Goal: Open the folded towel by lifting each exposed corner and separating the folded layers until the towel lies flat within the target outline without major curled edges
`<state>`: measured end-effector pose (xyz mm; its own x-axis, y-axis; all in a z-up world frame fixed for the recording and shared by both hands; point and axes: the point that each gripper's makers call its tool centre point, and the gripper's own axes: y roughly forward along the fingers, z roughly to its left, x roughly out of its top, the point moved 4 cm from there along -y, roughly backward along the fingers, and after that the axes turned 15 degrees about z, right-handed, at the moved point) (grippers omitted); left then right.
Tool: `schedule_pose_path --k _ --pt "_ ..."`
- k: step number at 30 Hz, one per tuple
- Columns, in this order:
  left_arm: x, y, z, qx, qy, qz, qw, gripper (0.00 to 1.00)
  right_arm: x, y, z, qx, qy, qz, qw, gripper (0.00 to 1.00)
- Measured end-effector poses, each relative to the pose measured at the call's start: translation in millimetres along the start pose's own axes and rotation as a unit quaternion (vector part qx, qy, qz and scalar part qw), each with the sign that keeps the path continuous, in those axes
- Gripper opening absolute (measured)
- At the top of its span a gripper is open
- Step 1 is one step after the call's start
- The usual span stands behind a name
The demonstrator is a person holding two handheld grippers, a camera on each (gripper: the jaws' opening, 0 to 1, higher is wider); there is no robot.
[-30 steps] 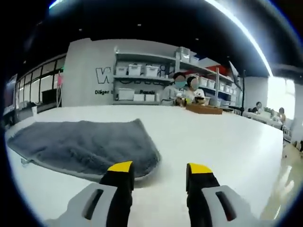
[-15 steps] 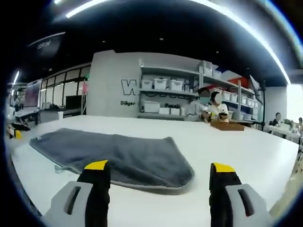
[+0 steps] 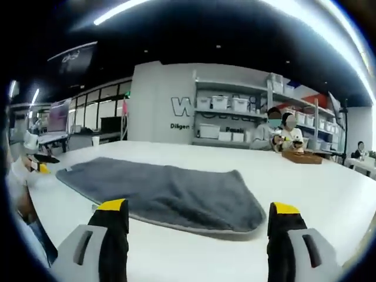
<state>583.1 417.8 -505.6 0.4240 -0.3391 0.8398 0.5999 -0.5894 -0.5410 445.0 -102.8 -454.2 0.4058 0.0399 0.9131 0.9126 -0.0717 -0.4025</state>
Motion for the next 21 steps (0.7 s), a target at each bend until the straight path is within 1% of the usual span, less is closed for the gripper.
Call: schedule_pose_path --k 2,4,6,7,9,10,12,13,16,18,20,21 --pt "0.6 1.2 -0.8 -0.002 0.001 0.000 1.0000 0.98 8.3 6.1 -6.9 0.003 -0.013 0.000 0.9999 0.99" --pt "1.7 2.3 -2.0 -0.005 0.002 -0.001 1.0000 0.98 16.7 15.3 -13.4 0.010 -0.036 0.006 0.9993 0.99" --pt "2.9 2.9 -2.9 -0.006 0.002 -0.003 1.0000 0.98 23.2 25.3 -20.3 0.019 -0.042 0.010 0.9989 0.99" --pt "3.7 3.2 -3.3 -0.007 0.003 -0.004 1.0000 0.98 27.4 33.9 -25.9 0.027 -0.042 0.018 0.9986 0.99" --pt "5.7 3.5 -3.8 -0.008 0.005 -0.007 0.9999 0.98 32.4 45.8 -30.4 0.043 -0.060 0.026 0.9969 0.99" --pt "6.2 3.6 -3.9 -0.008 0.006 -0.008 0.9999 0.98 35.0 53.9 -35.2 0.047 -0.067 0.032 0.9961 0.99" --pt "8.1 3.8 -3.7 -0.009 0.007 -0.009 0.9999 0.98 37.7 74.3 -45.6 0.062 -0.092 0.055 0.9924 0.99" --pt "8.5 3.9 -3.4 -0.009 0.007 -0.009 0.9999 0.97 38.6 83.3 -51.9 0.063 -0.103 0.065 0.9906 0.99" --pt "9.6 4.6 -0.8 -0.001 0.010 -0.002 1.0000 0.97 43.2 110.5 -66.9 0.072 -0.140 0.082 0.9840 0.99" --pt "11.3 4.5 0.9 0.003 0.011 0.000 0.9999 0.97 46.2 129.4 -78.2 0.081 -0.146 0.095 0.9814 0.99" --pt "13.3 4.4 2.0 0.007 0.012 0.000 0.9999 0.97 50.3 145.6 -87.4 0.087 -0.140 0.100 0.9812 0.99" --pt "14.4 4.5 2.3 0.008 0.013 0.001 0.9999 0.97 51.2 155.6 -92.5 0.091 -0.143 0.110 0.9792 0.99"
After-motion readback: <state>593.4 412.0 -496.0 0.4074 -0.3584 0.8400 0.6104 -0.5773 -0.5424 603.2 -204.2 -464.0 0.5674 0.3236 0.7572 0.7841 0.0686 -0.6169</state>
